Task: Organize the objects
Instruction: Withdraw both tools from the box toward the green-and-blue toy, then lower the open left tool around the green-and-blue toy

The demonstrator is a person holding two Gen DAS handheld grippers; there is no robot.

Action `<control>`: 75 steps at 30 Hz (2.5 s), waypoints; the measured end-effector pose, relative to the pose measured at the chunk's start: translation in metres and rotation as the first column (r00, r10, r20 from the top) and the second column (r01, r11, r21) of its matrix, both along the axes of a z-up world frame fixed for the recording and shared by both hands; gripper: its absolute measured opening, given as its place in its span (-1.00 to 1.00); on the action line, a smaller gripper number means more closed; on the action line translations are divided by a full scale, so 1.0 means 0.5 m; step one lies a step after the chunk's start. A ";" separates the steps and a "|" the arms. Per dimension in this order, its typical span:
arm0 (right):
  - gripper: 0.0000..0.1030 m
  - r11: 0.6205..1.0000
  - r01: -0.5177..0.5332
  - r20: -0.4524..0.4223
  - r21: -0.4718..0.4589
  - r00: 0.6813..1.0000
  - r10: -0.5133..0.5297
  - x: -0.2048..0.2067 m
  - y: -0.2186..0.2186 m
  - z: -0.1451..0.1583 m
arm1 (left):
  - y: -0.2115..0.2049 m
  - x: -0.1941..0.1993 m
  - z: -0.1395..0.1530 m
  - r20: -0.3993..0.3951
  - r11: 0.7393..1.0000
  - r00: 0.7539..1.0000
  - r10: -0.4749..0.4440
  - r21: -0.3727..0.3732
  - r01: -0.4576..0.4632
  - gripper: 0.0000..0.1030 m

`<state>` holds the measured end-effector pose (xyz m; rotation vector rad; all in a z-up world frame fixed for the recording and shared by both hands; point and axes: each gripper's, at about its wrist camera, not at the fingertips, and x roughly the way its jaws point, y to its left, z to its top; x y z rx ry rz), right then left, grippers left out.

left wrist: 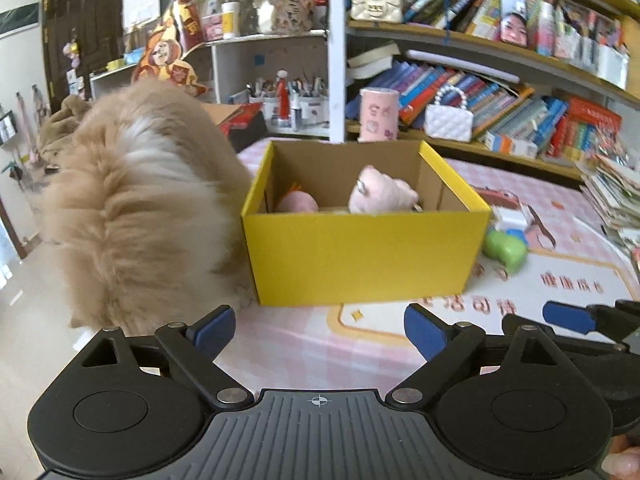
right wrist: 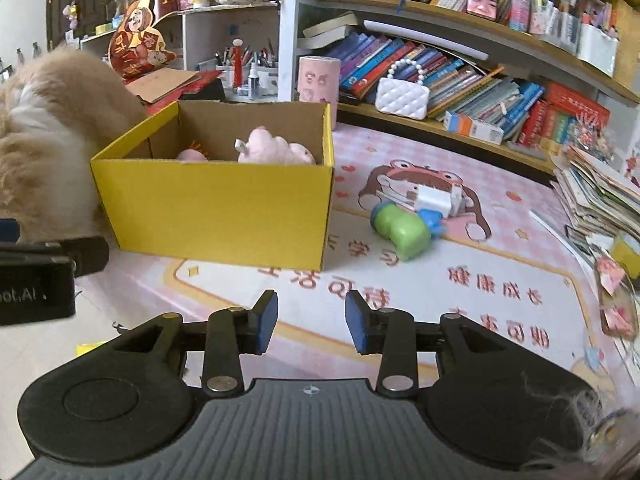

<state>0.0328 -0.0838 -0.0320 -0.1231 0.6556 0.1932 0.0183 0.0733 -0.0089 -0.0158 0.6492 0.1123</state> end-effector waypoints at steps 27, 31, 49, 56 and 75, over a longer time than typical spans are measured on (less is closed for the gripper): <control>0.03 0.963 0.266 -0.042 -0.031 0.963 -0.268 -0.110 -0.093 -0.019 | -0.057 -0.054 -0.029 -0.055 0.985 0.983 -0.173 -0.021 0.172 0.83; 0.09 0.947 0.318 -0.055 -0.038 0.946 -0.319 -0.118 -0.120 -0.025 | -0.084 -0.045 -0.033 -0.063 0.975 0.973 -0.223 -0.019 0.223 0.83; 0.30 0.879 0.473 -0.067 -0.053 0.877 -0.476 -0.129 -0.234 -0.030 | -0.219 -0.003 -0.041 -0.080 0.915 0.912 -0.403 -0.015 0.403 0.85; 0.40 0.871 0.489 -0.077 -0.048 0.868 -0.491 -0.102 -0.269 -0.033 | -0.254 0.023 -0.045 -0.091 0.909 0.905 -0.416 -0.011 0.417 0.85; 0.40 0.923 0.382 -0.096 -0.046 0.918 -0.385 0.037 -0.344 -0.034 | -0.328 0.126 -0.055 -0.107 0.947 0.941 -0.321 -0.018 0.321 0.85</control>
